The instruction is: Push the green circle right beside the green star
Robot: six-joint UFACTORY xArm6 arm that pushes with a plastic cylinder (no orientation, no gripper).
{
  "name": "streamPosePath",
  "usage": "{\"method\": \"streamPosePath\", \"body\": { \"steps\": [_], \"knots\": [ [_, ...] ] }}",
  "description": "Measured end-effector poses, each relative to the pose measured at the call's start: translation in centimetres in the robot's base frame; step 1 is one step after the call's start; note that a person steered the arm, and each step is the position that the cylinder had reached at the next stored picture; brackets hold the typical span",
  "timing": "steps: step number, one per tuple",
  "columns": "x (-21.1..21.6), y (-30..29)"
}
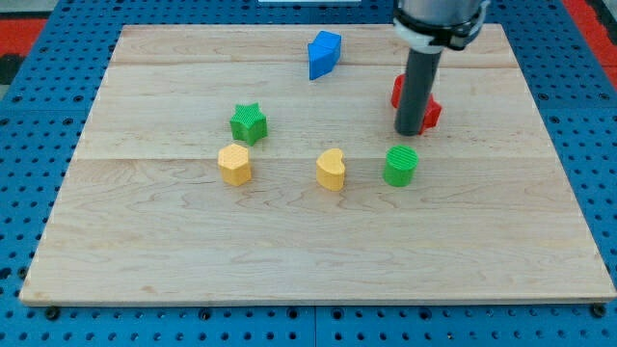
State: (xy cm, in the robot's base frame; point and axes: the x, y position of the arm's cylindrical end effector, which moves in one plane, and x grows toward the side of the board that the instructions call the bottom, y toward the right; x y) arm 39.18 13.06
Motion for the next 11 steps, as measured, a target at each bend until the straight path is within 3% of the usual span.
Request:
{"method": "streamPosePath", "body": {
  "steps": [1,2,3,4,5,6,8,10,11],
  "knots": [
    [0.1,-1.3],
    [1.5,1.8],
    [5.2,3.0],
    [9.3,-0.7],
    [7.9,-4.2],
    [3.3,-8.2],
    [1.2,-3.8],
    [-0.3,-13.7],
    [0.2,-11.4]
  ]
}}
